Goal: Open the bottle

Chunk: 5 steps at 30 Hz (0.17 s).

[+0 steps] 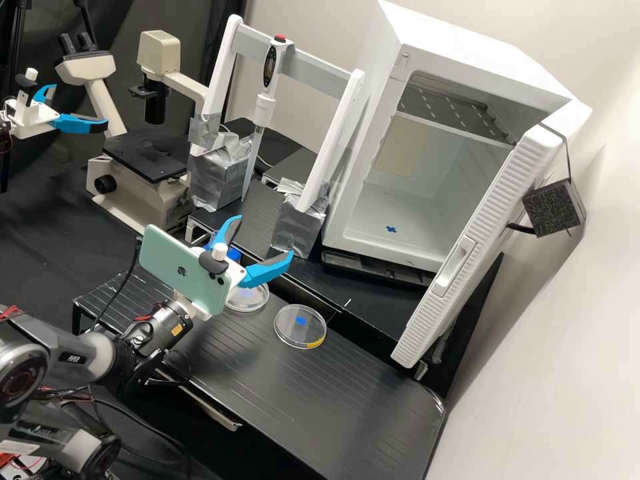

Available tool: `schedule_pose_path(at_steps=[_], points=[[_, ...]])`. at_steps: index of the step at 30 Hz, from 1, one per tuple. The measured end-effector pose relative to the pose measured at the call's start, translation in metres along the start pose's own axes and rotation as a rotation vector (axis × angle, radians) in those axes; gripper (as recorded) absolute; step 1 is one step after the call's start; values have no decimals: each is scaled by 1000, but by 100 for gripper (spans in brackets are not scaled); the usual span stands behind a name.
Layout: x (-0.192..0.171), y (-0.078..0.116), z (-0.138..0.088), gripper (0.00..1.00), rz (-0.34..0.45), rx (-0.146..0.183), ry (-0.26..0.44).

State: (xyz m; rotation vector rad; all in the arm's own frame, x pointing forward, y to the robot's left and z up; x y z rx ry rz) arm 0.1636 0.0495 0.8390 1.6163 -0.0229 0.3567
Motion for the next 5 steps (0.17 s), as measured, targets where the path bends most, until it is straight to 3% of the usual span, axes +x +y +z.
schedule_pose_path(at_steps=[5], points=[[0,6,4,100,22,86,-9]])
